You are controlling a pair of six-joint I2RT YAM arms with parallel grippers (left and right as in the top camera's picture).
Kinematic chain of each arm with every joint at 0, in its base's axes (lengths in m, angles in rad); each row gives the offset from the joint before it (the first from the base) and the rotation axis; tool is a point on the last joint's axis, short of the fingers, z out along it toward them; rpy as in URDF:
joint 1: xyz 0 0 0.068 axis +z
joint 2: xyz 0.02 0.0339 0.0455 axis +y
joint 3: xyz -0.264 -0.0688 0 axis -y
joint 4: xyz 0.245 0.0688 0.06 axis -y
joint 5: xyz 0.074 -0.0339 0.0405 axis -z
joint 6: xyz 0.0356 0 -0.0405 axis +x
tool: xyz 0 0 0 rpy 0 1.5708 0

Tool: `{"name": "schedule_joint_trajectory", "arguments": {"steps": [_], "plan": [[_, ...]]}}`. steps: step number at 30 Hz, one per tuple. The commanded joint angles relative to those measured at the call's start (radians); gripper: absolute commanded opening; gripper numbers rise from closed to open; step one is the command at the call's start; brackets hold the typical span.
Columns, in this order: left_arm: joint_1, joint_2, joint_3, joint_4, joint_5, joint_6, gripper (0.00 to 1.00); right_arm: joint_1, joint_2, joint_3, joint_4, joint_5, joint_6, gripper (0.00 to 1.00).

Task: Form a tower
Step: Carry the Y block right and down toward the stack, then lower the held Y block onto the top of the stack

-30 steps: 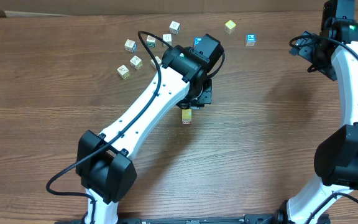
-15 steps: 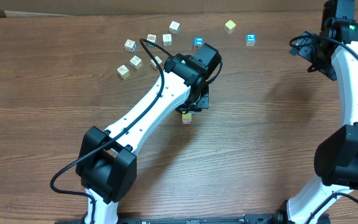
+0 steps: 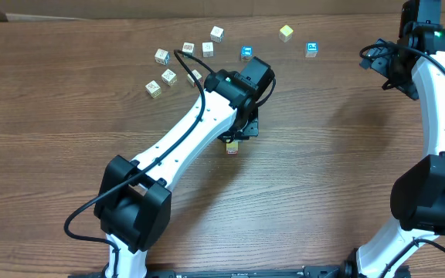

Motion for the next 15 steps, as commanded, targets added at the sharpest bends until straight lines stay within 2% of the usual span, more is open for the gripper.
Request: {"name": "schedule_joint_trajectory", "arguments": {"steps": [1,15], "plan": [[0.001,-0.017,-0.039,0.025,-0.020,-0.021,0.15,-0.002,-0.006,0.005,0.003,0.003,0.000,1.00],[0.001,-0.017,-0.105,0.075,-0.021,-0.020,0.15,-0.002,-0.006,0.005,0.003,0.003,0.000,1.00]]}}
